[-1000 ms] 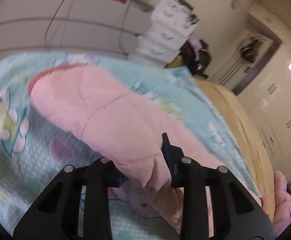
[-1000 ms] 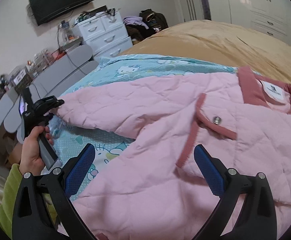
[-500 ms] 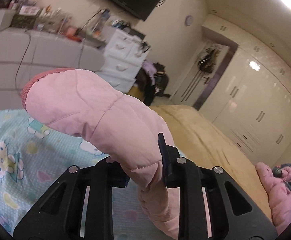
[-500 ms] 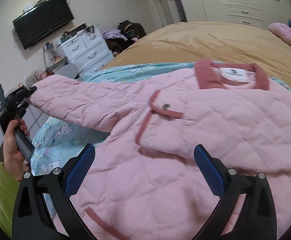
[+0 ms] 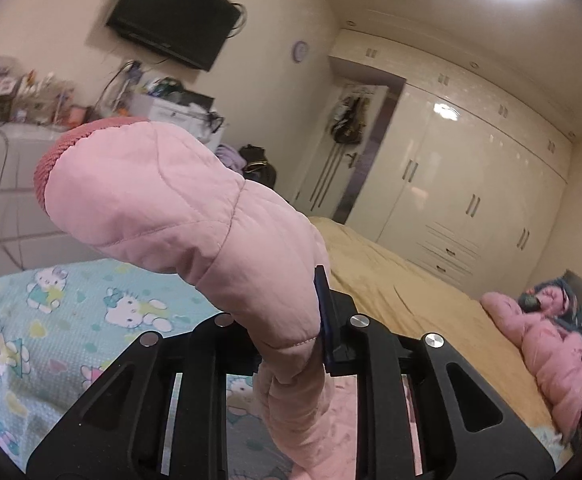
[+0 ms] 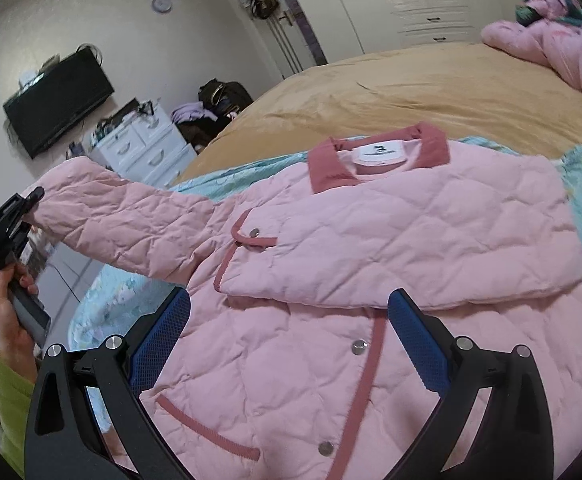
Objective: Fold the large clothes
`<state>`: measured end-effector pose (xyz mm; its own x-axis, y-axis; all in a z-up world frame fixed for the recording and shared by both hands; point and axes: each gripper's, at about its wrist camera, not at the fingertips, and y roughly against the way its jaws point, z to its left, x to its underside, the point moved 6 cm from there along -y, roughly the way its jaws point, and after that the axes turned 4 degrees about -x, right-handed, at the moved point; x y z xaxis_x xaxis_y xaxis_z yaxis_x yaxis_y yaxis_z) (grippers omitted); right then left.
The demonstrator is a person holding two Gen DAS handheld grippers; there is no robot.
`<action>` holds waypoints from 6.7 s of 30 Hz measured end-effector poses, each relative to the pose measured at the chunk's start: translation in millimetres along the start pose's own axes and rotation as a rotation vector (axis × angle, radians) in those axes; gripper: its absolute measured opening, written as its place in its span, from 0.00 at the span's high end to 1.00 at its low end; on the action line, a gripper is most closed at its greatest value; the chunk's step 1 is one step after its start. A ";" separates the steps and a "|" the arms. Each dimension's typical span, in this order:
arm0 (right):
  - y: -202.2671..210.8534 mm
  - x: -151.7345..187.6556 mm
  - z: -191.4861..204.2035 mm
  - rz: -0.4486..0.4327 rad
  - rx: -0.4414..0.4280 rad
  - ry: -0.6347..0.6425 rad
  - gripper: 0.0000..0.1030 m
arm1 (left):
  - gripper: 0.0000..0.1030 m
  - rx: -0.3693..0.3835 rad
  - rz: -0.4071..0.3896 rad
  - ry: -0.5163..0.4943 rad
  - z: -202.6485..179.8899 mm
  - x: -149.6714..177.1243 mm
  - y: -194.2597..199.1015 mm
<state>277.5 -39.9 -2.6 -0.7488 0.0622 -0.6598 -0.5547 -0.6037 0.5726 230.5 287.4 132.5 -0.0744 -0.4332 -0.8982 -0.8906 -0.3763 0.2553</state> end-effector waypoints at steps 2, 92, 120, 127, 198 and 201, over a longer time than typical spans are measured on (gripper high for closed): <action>6.6 1.1 -5.0 -0.008 -0.003 -0.015 0.04 | 0.87 0.020 -0.001 -0.014 -12.8 1.1 5.3; 12.5 3.5 -157.0 -0.019 -0.071 -0.531 0.11 | 0.09 0.336 0.492 -0.407 -176.7 185.8 -63.9; 33.7 -152.1 -48.2 -0.246 0.149 0.172 0.91 | 0.09 0.168 0.441 -0.124 -58.8 151.0 -117.9; 19.8 -150.5 -70.3 -0.230 0.191 0.149 0.91 | 0.09 0.233 0.474 -0.251 -100.2 181.8 -114.2; -117.3 -28.0 -71.5 0.165 0.306 0.187 0.12 | 0.36 0.343 0.750 -0.450 -148.3 287.7 -118.0; -126.2 -20.9 -76.4 0.183 0.313 0.200 0.10 | 0.36 0.347 0.753 -0.451 -148.5 287.8 -117.7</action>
<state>390.9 -25.7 -98.3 -0.7774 -0.1977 -0.5971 -0.5254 -0.3177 0.7893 380.6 85.4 -102.9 -0.7864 -0.0782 -0.6128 -0.6162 0.1703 0.7690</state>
